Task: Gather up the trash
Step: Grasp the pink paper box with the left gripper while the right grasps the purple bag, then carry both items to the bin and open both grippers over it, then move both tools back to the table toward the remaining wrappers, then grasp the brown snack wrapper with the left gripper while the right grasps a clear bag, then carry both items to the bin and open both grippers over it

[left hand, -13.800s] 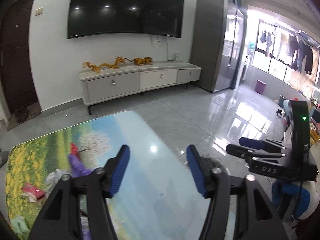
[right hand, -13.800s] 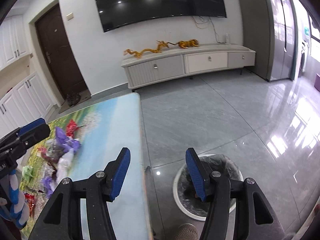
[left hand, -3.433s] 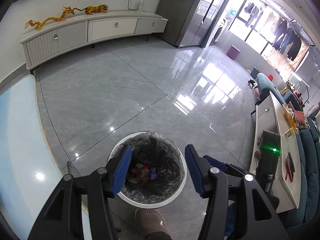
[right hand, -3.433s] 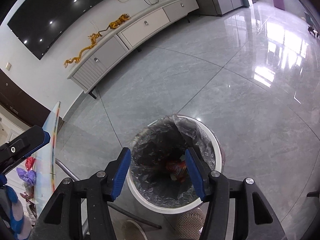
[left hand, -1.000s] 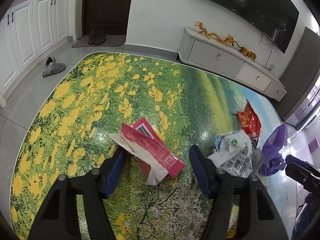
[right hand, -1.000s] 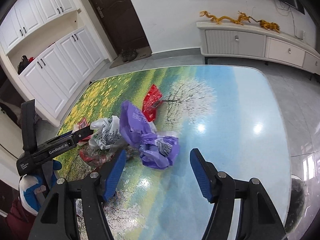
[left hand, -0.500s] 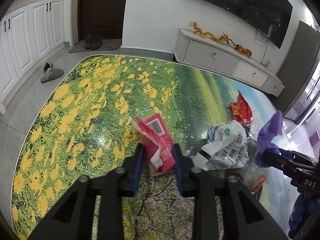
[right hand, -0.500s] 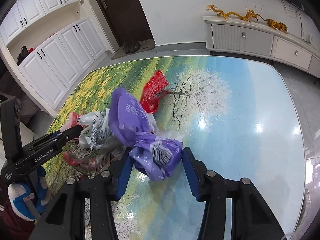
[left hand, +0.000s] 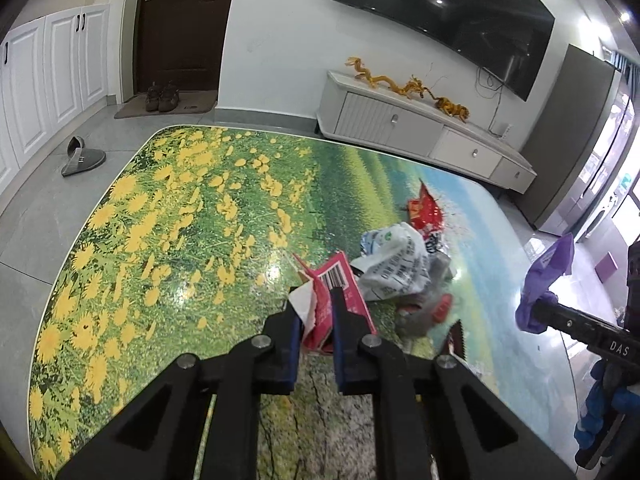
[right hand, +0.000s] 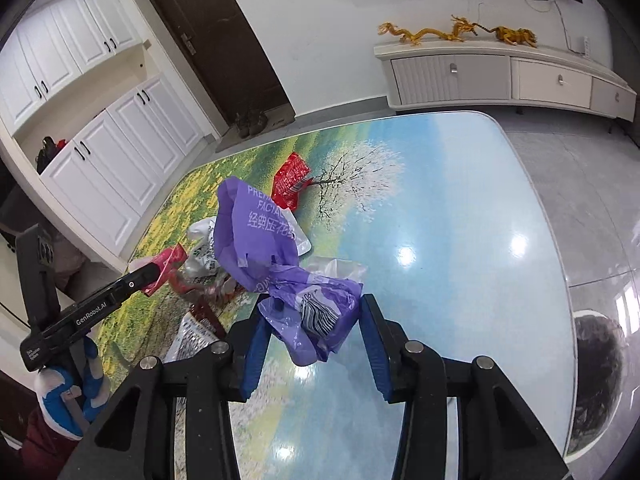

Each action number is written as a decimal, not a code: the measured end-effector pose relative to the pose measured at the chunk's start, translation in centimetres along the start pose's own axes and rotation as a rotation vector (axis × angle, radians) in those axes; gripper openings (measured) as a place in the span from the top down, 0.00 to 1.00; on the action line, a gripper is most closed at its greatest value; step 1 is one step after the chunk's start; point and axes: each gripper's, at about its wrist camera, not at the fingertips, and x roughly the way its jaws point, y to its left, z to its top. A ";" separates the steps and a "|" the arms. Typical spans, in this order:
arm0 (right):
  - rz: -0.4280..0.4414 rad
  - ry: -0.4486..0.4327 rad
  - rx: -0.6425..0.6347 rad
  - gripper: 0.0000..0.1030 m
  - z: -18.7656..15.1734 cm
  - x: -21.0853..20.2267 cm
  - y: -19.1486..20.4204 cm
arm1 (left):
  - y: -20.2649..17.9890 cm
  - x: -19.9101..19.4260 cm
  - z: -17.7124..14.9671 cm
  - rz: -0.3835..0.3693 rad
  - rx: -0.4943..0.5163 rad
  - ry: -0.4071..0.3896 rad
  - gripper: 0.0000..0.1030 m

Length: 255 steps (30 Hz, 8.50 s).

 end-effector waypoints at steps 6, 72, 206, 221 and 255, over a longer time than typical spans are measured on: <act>0.007 -0.031 0.016 0.60 -1.3 -2.4 0.7 | -0.4 -2.9 -0.6 -0.029 0.008 -0.040 0.89; -0.337 -0.071 0.733 0.43 -14.2 -10.3 -32.7 | -46.6 13.4 -7.1 -0.510 0.552 0.420 0.53; 0.153 -0.023 0.032 0.91 -0.5 0.0 4.7 | -2.8 -7.1 -10.1 -0.163 0.148 0.090 0.81; 0.161 -0.182 0.181 0.91 -2.5 -8.0 -3.5 | -10.6 -6.8 -7.7 -0.184 0.275 0.075 0.81; -0.062 -0.186 0.780 0.89 -14.2 -9.5 -31.5 | -47.1 12.2 -7.3 -0.410 0.694 0.391 0.79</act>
